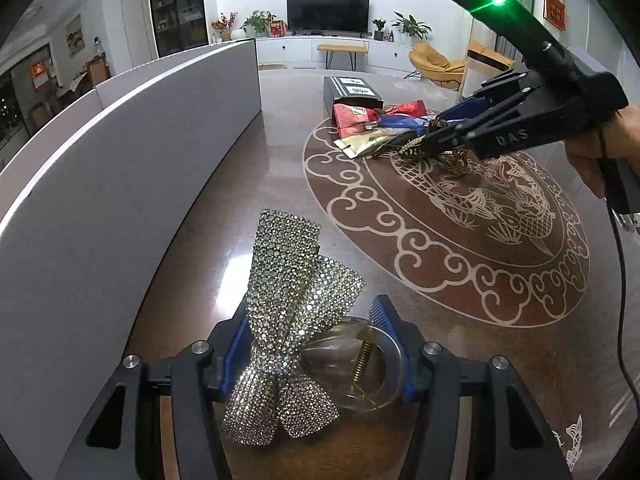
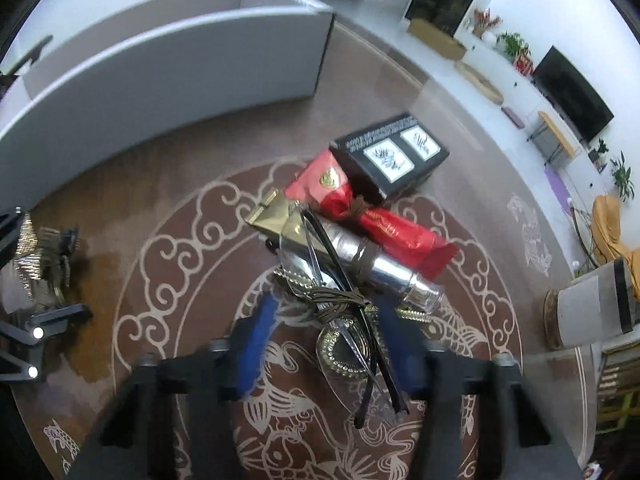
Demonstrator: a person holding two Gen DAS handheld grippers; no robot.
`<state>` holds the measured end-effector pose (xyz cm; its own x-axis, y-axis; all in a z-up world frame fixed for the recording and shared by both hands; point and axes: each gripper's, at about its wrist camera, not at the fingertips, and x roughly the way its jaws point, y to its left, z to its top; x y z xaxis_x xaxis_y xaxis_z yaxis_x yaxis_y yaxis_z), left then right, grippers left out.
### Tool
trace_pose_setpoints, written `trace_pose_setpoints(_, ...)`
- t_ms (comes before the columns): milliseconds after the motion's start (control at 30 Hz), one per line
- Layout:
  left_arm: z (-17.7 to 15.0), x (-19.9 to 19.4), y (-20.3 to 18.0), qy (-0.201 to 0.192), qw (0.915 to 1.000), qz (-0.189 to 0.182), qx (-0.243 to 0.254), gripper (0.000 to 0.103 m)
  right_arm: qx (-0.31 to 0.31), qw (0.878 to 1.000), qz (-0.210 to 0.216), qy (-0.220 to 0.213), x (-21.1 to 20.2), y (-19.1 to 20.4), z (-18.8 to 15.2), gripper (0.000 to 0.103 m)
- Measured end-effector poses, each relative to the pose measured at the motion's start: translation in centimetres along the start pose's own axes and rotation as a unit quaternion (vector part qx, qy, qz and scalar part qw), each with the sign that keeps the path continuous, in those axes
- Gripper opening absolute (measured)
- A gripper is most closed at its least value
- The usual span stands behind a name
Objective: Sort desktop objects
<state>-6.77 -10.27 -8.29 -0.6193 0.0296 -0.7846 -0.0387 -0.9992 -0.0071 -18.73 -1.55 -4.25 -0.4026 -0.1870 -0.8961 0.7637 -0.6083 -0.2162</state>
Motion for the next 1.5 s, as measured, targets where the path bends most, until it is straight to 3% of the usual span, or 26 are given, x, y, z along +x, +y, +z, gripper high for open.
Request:
trace_pose_setpoints(33, 0.0, 0.0, 0.0, 0.000, 1.0000, -0.001, -0.001, 0.057, 0.006, 1.000, -0.001, -0.002, 0.0, -0.1, -0.1, 0.025)
trace_pose_setpoints(200, 0.0, 0.1, 0.0, -0.001, 1.0000, -0.002, -0.002, 0.057, 0.051, 0.998, -0.005, -0.020, -1.9, -0.8, -2.0, 0.023)
trace_pose_setpoints(267, 0.0, 0.2, 0.0, -0.001, 1.0000, -0.003, -0.003, 0.057, 0.097, 0.995, 0.003, -0.036, -3.6, -1.2, -3.8, 0.023)
trace_pose_setpoints(400, 0.1, 0.3, -0.1, -0.001, 1.0000, -0.002, -0.002, 0.057, 0.185, 0.982, -0.008, -0.046, -6.6, 0.0, -10.1, 0.023)
trace_pose_setpoints(567, 0.1, 0.3, -0.2, 0.000, 1.0000, 0.001, 0.000, 0.057, 0.282, 0.958, -0.003, -0.047, -6.5, 2.9, -17.2, 0.025)
trace_pose_setpoints(600, 0.1, 0.4, -0.3, 0.000, 1.0000, 0.002, 0.002, 0.058, 0.296, 0.954, -0.007, -0.054, -6.5, 3.2, -18.1, 0.028)
trace_pose_setpoints(633, 0.1, 0.4, -0.4, 0.001, 1.0000, 0.004, 0.004, 0.067, 0.311, 0.948, -0.013, -0.064, -6.4, 3.6, -19.0, 0.045)
trace_pose_setpoints(667, 0.1, 0.6, -0.5, 0.006, 0.9999, 0.007, 0.005, 0.080, 0.314, 0.946, -0.017, -0.073, -6.6, 4.0, -19.3, 0.070)
trace_pose_setpoints(733, 0.2, 0.8, -0.7, 0.009, 0.9998, 0.012, 0.009, 0.085, 0.310, 0.946, -0.040, -0.081, -6.6, 4.4, -19.4, 0.091)
trace_pose_setpoints(933, 0.2, 1.1, -0.3, 0.019, 0.9998, 0.008, -0.003, 0.091, 0.275, 0.957, -0.043, -0.079, -5.1, 4.3, -18.6, 0.095)
trace_pose_setpoints(1033, 0.2, 1.2, -0.3, 0.022, 0.9997, 0.010, -0.003, 0.095, 0.266, 0.961, -0.035, -0.072, -4.9, 4.6, -18.5, 0.103)
trace_pose_setpoints(1500, 0.3, 1.4, -0.4, 0.027, 0.9996, 0.011, -0.004, 0.101, 0.265, 0.961, -0.037, -0.073, -5.0, 4.8, -18.5, 0.103)
